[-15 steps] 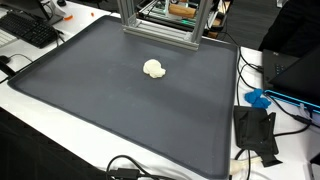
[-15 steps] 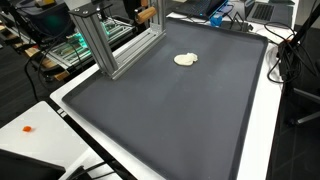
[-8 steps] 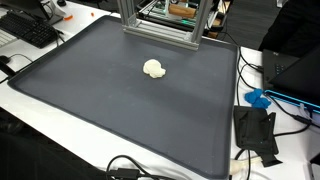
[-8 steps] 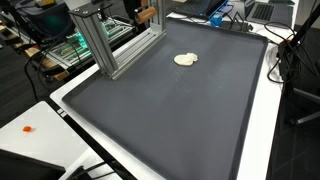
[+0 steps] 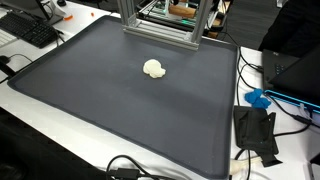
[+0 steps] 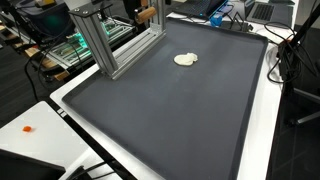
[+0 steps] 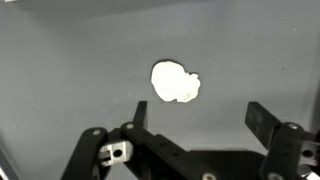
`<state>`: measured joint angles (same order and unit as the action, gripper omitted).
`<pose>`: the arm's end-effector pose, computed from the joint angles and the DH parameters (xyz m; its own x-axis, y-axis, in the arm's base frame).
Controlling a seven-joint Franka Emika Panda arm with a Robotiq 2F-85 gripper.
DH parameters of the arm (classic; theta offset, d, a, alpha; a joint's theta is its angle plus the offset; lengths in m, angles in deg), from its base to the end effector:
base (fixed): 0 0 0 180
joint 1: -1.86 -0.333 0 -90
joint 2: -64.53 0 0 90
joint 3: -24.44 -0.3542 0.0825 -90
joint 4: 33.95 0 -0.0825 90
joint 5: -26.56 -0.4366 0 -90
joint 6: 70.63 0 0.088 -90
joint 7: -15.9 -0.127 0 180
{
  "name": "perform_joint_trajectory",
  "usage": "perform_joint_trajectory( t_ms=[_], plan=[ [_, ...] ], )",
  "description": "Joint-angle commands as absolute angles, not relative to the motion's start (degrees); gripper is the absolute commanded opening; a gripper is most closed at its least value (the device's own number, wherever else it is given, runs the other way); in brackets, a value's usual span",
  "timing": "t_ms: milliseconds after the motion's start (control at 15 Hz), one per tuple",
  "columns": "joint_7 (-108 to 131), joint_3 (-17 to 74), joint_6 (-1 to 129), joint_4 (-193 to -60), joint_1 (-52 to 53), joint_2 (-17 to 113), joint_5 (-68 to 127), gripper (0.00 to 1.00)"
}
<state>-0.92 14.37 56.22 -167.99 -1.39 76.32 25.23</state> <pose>0.5054 0.1218 0.4122 0.9940 -0.0765 0.0788 -0.0762 -0.9971 -0.0070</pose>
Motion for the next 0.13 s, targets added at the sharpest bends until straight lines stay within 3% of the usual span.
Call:
perform_joint_trajectory(
  t_ms=[0, 67],
  plan=[
    [-1.03, 15.08, 56.10, -167.77, -2.10, 76.21, 25.40, 1.00],
    [-1.05, 15.07, 56.10, -167.68, -2.10, 76.21, 25.40, 1.00]
  ],
)
